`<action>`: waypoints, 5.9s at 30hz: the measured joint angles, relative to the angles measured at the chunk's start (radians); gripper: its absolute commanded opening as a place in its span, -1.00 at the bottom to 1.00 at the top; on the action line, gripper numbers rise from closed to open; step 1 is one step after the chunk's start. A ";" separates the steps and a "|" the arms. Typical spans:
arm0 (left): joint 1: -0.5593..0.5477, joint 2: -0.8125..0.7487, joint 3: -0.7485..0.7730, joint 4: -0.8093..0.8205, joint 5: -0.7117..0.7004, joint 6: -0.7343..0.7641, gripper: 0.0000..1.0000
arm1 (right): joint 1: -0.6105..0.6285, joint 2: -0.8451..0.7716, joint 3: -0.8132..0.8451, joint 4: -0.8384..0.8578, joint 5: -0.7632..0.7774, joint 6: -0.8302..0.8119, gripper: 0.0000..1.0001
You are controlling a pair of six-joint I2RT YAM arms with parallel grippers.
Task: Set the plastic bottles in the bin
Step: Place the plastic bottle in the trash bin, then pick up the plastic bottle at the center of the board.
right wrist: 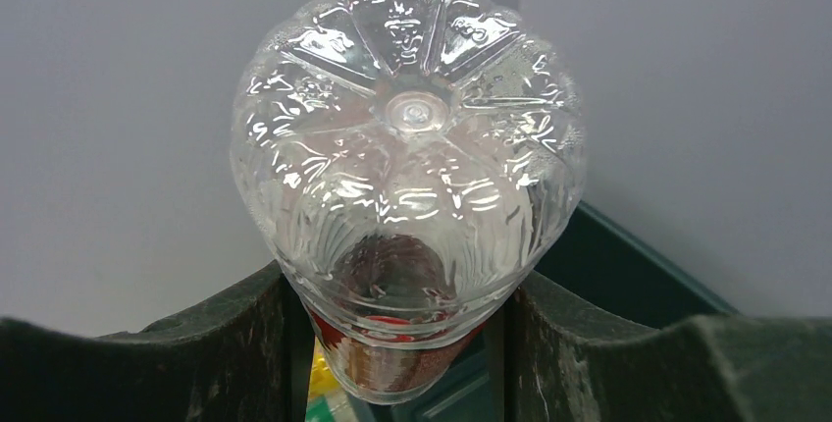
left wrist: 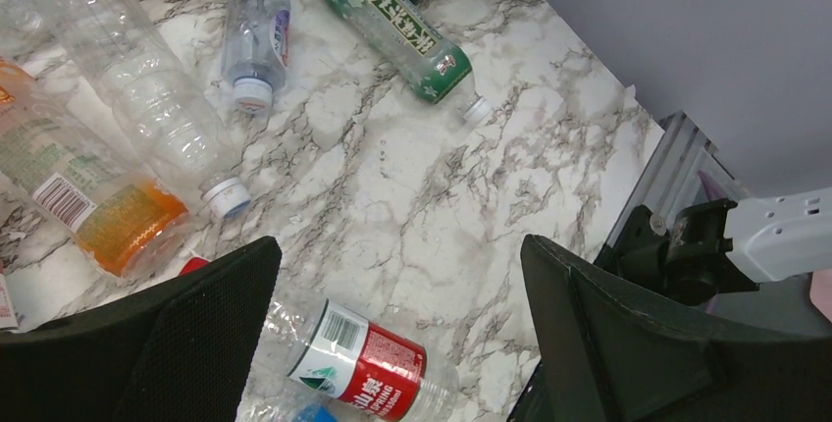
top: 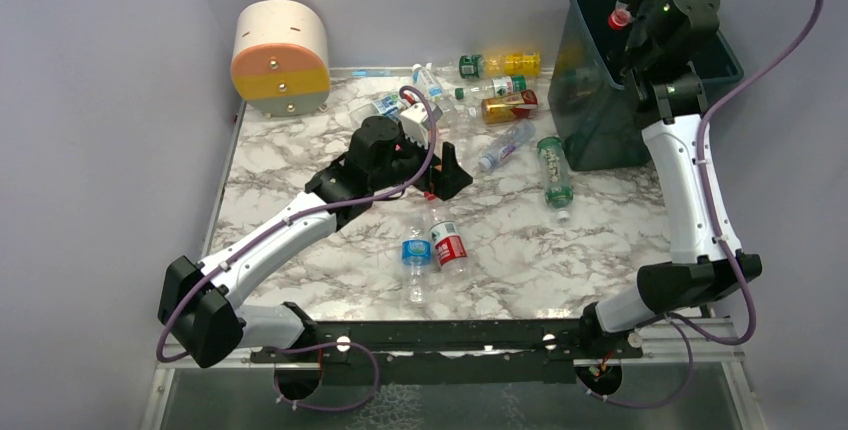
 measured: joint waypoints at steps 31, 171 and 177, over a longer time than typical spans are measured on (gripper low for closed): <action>0.000 -0.035 -0.015 -0.066 -0.019 0.001 0.99 | -0.263 0.234 0.071 -0.341 -0.304 0.317 0.99; -0.151 -0.076 0.063 -0.329 -0.348 -0.159 0.48 | 0.357 -0.061 -0.686 0.093 -1.259 0.646 0.05; -0.150 -0.076 0.066 -0.330 -0.349 -0.150 0.98 | 0.357 -0.061 -0.686 0.093 -1.254 0.640 0.05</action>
